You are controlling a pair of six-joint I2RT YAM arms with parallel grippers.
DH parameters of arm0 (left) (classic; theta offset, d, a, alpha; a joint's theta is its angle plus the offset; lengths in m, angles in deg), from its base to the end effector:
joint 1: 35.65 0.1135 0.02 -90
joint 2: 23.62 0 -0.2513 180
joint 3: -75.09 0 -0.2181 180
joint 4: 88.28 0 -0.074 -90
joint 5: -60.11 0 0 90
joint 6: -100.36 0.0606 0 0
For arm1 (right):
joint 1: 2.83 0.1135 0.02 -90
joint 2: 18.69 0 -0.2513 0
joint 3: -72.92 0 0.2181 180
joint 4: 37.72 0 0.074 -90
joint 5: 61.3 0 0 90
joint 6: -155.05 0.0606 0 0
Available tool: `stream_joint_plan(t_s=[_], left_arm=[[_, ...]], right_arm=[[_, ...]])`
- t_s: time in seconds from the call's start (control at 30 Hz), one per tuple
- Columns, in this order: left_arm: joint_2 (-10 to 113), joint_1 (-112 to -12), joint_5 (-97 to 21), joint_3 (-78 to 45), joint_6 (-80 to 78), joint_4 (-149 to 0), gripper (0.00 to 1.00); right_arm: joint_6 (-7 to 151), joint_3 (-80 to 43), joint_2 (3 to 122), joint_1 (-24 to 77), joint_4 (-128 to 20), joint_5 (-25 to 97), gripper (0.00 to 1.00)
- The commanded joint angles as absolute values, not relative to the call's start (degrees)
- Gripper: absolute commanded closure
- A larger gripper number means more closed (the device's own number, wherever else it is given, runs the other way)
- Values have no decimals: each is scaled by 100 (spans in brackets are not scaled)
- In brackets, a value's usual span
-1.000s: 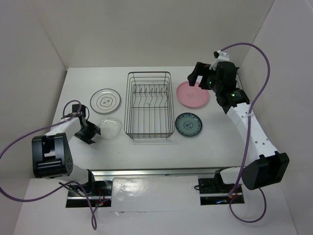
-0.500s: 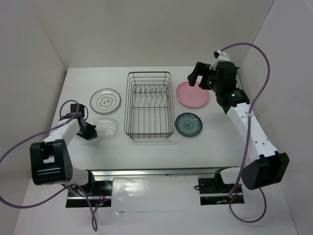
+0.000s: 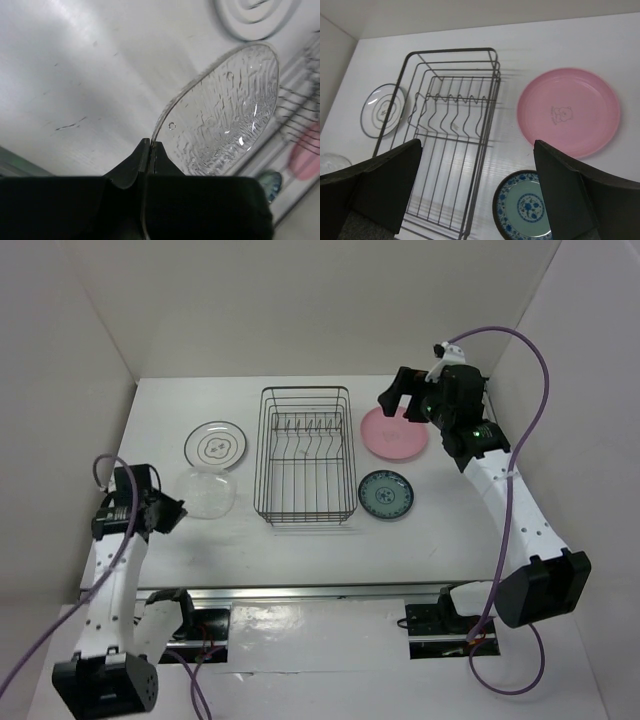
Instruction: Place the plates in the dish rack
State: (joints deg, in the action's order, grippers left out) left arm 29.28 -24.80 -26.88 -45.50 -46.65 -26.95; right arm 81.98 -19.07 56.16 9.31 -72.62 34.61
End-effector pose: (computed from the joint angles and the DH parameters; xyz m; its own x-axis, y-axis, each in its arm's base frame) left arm 0.1591 0.0337 0.2287 -0.2545 -0.9016 -0.3497 -0.7918 0.4019 -0.4599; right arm 0.2828 0.0672 0.3794 -0.3741 0.2158 -0.9019 -0.2050 0.9292 0.3074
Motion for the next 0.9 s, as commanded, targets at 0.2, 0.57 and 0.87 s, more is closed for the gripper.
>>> stream_joint_plan(t_s=[0.2, 0.57, 0.87], left_arm=[[2426, -2440, -4003, -2857, -2709, -3241, 100], [3614, -2816, -5563, -2206, -2030, -4067, 100], [3614, -3327, -5555, -2487, -2260, -4331, 100]], right_arm=[[8421, -2082, 6085, 1841, -5757, 5532, 0], [7569, -2847, 6901, 3759, -5403, 4356, 7], [7323, -2900, 7202, 4278, -5517, 3353, 15]])
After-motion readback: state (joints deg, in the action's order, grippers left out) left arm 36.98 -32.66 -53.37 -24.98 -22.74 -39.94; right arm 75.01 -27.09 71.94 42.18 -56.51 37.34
